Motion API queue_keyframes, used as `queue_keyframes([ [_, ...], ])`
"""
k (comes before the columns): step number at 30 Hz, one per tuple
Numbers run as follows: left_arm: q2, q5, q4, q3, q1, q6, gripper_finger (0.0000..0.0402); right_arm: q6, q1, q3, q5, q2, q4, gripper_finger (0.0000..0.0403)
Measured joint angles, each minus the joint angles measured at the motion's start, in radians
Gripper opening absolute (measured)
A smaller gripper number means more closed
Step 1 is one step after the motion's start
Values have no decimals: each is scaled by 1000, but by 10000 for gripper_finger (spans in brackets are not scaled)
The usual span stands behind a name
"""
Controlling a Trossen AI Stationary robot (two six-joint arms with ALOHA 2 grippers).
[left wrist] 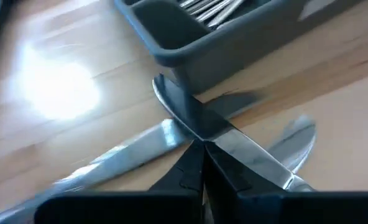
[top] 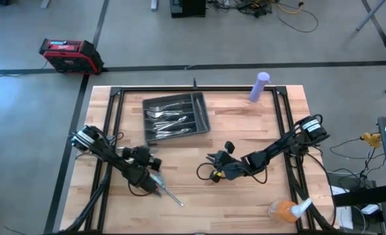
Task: Sort silverware
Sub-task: Adjust the knives on the table
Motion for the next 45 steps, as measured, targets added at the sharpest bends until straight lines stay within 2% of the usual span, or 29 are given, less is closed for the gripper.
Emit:
queue_keyframes([
  [4, -5, -121, 70, 73, 0, 102, 0, -8, 0, 0, 0, -5, 14, 28],
  [8, -42, -144, 30, 144, 24, 266, 0, -9, -1, 1, -1, -5, 28, 29],
  [12, -140, -38, -162, 161, 62, 228, 0, -12, -7, 3, -1, -6, 33, 26],
  [16, -236, 89, -302, 104, 118, 161, 0, -11, -7, 3, -8, -8, 35, 23],
  [20, -292, 225, -226, 5, 182, 216, 0, -11, -7, 3, -26, -8, 34, 24],
  [25, -272, 224, -86, -80, 201, 241, 0, -12, -6, 3, -30, -8, 28, 23],
  [29, -231, 181, 79, -102, 201, 284, 0, -12, -6, 3, -31, -8, 25, 23],
  [32, -214, 132, 258, -93, 201, 419, 0, -22, -7, 3, -31, -8, 24, 23],
  [34, -209, 155, 396, -50, 201, 516, 0, -25, -12, 3, -31, -8, 27, 24],
  [38, -220, 155, 458, 59, 198, 789, 0, -24, -22, 3, -31, -8, 27, 23],
  [40, -229, 145, 414, 123, 200, 872, 0, -24, -25, 3, -31, -8, 25, 23],
  [41, -236, 143, 338, 153, 200, 873, 0, -21, -25, 3, -32, -8, 25, 24],
  [43, -243, 143, 141, 207, 199, 798, 0, -20, -25, 3, -36, -8, 27, 24],
  [45, -243, 186, -73, 240, 198, 660, 0, -18, -25, 3, -36, -8, 26, 23],
])
